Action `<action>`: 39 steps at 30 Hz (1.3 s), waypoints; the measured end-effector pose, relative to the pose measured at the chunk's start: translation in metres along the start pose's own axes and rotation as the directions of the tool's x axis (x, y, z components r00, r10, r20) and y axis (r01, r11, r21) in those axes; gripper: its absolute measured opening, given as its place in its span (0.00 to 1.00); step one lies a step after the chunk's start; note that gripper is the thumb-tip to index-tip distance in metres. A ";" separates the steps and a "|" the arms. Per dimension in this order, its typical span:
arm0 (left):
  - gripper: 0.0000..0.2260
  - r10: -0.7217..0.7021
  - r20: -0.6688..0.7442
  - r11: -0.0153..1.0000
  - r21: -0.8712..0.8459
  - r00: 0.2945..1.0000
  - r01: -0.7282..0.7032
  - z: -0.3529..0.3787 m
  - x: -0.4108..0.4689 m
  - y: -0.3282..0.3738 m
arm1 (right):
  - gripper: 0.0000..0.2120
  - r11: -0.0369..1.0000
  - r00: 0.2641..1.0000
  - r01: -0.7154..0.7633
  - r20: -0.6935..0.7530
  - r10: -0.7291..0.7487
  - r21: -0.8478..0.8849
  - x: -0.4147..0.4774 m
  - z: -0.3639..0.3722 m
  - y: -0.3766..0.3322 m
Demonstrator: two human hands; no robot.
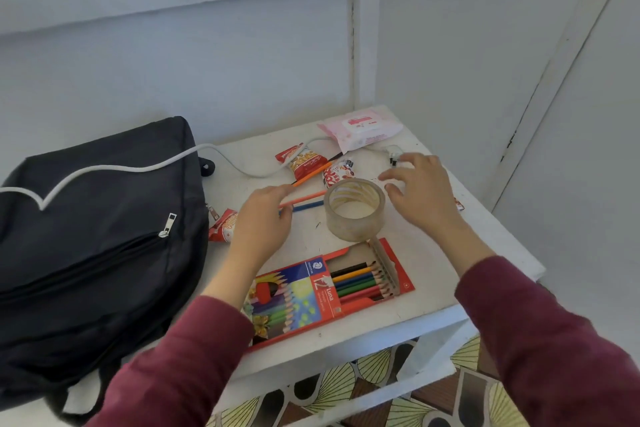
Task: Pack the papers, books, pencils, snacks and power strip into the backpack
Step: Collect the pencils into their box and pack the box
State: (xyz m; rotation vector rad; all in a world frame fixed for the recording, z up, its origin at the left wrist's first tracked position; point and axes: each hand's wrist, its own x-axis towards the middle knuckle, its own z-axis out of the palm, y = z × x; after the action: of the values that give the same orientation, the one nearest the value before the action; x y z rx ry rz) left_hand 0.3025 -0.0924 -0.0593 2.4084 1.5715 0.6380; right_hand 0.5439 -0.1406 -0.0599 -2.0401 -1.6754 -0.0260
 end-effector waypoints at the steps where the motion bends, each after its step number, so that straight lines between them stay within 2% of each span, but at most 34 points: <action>1: 0.17 -0.011 0.032 1.000 0.026 0.999 0.011 0.002 0.005 -0.002 | 0.12 0.999 1.000 0.001 0.028 0.000 -0.037 0.010 0.001 0.001; 4: 0.16 -0.048 0.112 0.998 0.057 0.993 0.042 0.009 0.017 -0.005 | 0.12 0.995 0.993 0.019 0.116 -0.007 -0.100 0.028 0.005 0.002; 7: 0.11 -0.049 0.126 0.996 0.081 0.991 0.039 0.013 0.025 -0.007 | 0.12 0.995 0.986 0.049 0.161 -0.034 -0.090 0.037 0.011 0.002; 11: 0.07 -0.060 0.139 0.993 0.109 0.989 0.045 0.013 0.032 -0.007 | 0.12 0.995 0.985 0.059 0.168 -0.045 -0.075 0.038 0.020 0.005; 19: 0.08 -0.064 0.187 0.994 0.102 0.980 0.046 0.010 0.041 -0.002 | 0.11 0.999 0.989 0.031 0.148 -0.027 -0.025 0.034 0.025 0.010; 25: 0.06 -0.067 0.132 0.994 -0.081 0.989 0.078 0.011 0.049 0.006 | 0.13 1.000 0.994 -0.009 0.105 0.008 0.010 0.035 0.025 0.009; 29: 0.04 -0.032 0.112 0.979 -0.198 0.993 0.054 0.008 0.052 0.012 | 0.15 1.000 0.991 0.001 0.133 0.002 -0.023 0.039 0.026 0.010; 32: 0.04 -0.022 0.086 0.950 -0.308 0.996 0.048 0.005 0.054 0.015 | 0.13 1.000 0.987 -0.009 0.161 0.010 -0.006 0.041 0.025 0.008; 39: 0.04 -0.044 0.094 0.913 -0.401 0.995 0.078 0.002 0.058 0.022 | 0.05 0.942 0.983 -0.134 0.164 0.086 0.307 0.041 0.011 0.000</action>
State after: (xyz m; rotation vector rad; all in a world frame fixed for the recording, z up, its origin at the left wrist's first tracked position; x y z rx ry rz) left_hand 0.3415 -0.0492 -0.0386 2.0446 1.3203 0.7555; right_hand 0.5513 -0.0989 -0.0562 -1.9220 -1.5307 0.4180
